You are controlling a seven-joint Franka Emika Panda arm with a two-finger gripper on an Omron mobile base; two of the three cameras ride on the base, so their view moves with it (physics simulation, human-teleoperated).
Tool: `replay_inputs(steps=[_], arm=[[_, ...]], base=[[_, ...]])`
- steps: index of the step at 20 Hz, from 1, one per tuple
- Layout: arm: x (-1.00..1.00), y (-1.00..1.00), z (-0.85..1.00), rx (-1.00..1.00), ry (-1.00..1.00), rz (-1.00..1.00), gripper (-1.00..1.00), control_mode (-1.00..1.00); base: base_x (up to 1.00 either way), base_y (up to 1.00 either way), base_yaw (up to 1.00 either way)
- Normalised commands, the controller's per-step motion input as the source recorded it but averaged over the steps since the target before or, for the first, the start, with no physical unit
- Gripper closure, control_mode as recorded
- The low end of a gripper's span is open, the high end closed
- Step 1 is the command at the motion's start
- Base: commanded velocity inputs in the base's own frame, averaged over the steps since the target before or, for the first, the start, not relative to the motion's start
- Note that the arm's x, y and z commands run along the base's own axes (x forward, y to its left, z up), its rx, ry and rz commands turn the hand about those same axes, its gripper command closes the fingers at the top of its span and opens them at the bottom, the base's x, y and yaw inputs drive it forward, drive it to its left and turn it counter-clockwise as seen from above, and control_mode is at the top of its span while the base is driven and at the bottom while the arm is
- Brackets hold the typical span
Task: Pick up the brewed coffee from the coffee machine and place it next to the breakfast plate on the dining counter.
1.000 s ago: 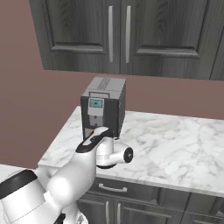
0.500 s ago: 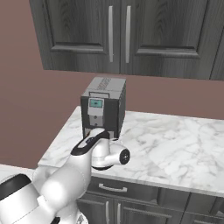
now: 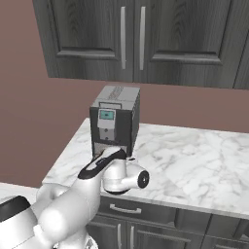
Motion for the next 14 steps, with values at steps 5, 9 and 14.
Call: replay_inputs(steps=[5,9,14], arm=[[-0.56,-0.44,0.07,0.03,-0.01,0.00,1.00,-1.00],[-0.68,-0.38,0.62,0.00,-0.08,0.00,1.00,-1.00],[-0.79,-0.22,0.93,0.00,-0.08,0.06,1.00,-1.00]], base=[[0.00,0.00,0.00],[0.00,0.00,0.00],[0.00,0.00,0.00]])
